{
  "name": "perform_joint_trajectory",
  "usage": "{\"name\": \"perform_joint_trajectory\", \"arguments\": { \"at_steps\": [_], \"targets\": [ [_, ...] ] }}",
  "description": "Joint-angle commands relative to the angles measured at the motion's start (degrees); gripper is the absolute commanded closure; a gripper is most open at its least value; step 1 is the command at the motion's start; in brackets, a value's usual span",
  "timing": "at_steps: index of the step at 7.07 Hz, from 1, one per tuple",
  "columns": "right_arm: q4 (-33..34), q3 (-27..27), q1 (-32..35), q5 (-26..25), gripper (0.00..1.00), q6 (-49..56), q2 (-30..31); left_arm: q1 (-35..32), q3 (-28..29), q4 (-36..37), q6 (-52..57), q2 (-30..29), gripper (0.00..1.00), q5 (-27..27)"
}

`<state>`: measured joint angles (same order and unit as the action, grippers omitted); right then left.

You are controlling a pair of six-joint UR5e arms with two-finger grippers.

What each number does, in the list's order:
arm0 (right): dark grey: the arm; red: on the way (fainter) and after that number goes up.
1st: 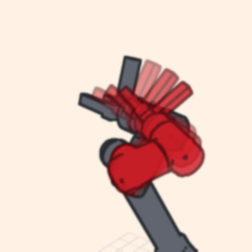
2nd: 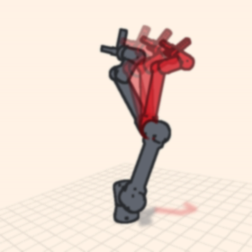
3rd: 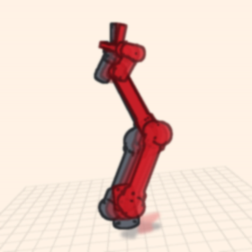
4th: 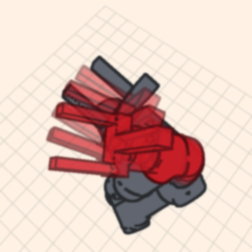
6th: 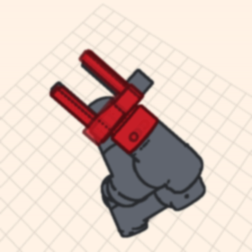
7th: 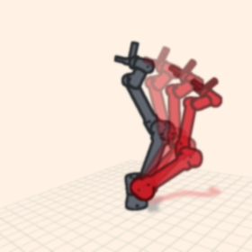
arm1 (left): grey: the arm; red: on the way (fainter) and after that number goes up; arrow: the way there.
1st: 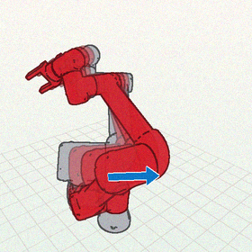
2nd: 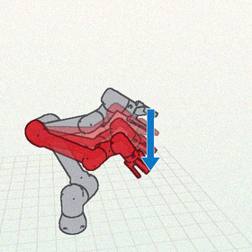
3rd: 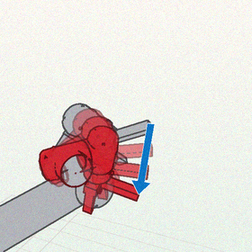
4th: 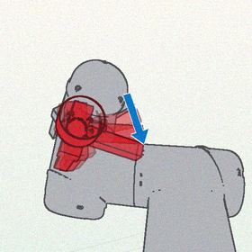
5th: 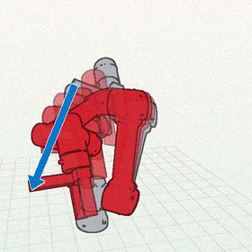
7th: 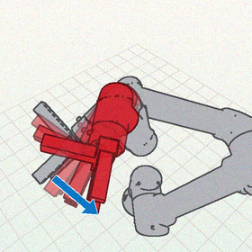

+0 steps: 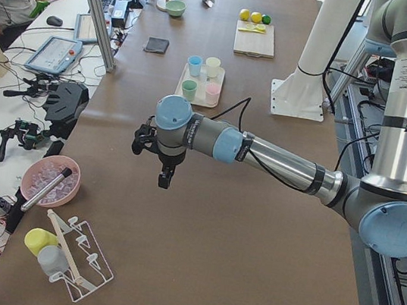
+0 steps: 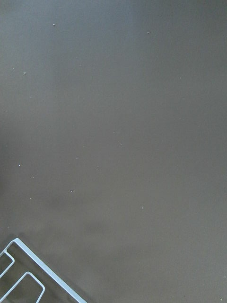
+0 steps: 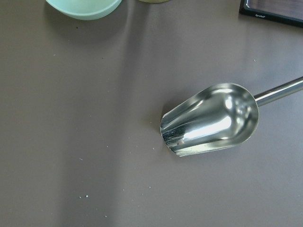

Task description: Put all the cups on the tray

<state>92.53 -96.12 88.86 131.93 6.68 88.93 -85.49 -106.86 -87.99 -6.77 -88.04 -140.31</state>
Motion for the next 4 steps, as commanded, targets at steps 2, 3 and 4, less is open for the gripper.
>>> {"name": "perform_joint_trajectory", "arguments": {
  "at_steps": [2, 3, 4],
  "targets": [
    [-0.15, -0.47, 0.00, 0.08, 0.00, -0.17, 1.15, -0.03, 0.16, -0.08, 0.00, 0.15, 0.02, 1.95],
    [-0.15, -0.47, 0.00, 0.08, 0.00, 0.09, 1.24, -0.03, 0.34, 0.01, 0.00, 0.23, 0.02, 4.49],
    [-0.07, -0.47, 0.00, 0.69, 0.00, -0.17, 1.33, -0.12, 0.34, 0.10, 0.00, 1.19, 0.02, 6.08]
  ]
}}
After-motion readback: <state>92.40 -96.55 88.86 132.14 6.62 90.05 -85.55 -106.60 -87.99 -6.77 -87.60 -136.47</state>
